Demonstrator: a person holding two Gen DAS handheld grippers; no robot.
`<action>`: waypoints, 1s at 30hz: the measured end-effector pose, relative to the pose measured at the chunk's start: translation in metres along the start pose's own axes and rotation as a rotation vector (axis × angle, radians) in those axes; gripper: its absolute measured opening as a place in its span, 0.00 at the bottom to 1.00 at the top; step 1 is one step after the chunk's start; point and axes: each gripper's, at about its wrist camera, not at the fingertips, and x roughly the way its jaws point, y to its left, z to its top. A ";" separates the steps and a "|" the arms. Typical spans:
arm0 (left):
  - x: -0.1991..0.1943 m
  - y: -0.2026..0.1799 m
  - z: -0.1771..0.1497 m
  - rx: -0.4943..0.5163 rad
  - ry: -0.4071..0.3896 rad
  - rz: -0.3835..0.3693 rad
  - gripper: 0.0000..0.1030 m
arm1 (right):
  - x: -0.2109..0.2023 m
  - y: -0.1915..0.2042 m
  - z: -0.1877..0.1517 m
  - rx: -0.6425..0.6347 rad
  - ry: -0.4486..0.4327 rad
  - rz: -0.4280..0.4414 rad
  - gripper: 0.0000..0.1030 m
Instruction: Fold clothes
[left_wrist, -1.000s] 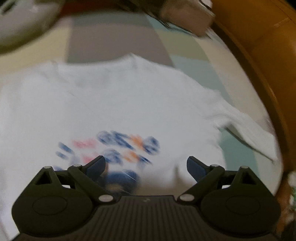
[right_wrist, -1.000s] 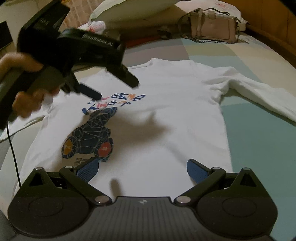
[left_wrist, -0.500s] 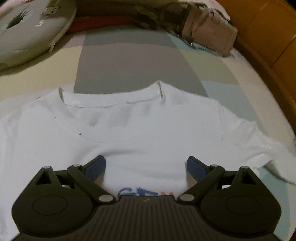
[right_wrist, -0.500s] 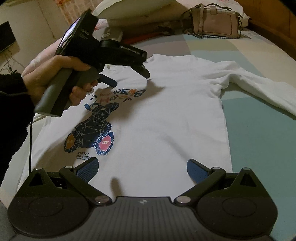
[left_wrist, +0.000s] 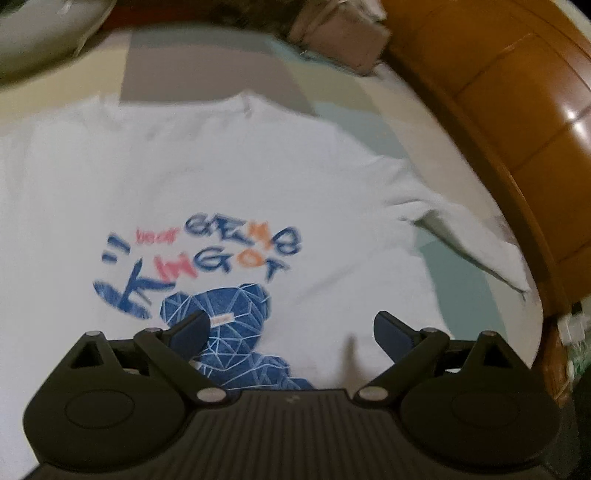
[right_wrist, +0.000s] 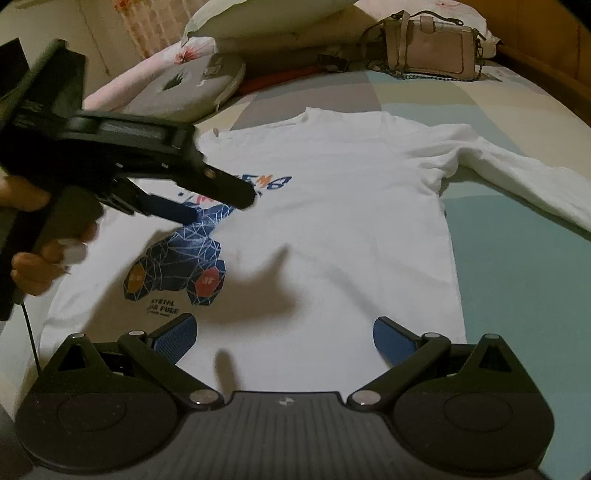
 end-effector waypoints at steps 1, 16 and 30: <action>0.001 0.001 0.001 -0.004 -0.004 0.001 0.96 | 0.001 0.000 0.000 -0.002 0.003 -0.002 1.00; 0.001 -0.007 -0.025 -0.023 -0.009 -0.051 0.95 | 0.002 0.001 0.000 -0.007 0.003 -0.006 1.00; -0.049 0.013 -0.050 0.031 -0.101 0.019 0.97 | 0.005 0.002 -0.001 -0.033 -0.009 -0.007 1.00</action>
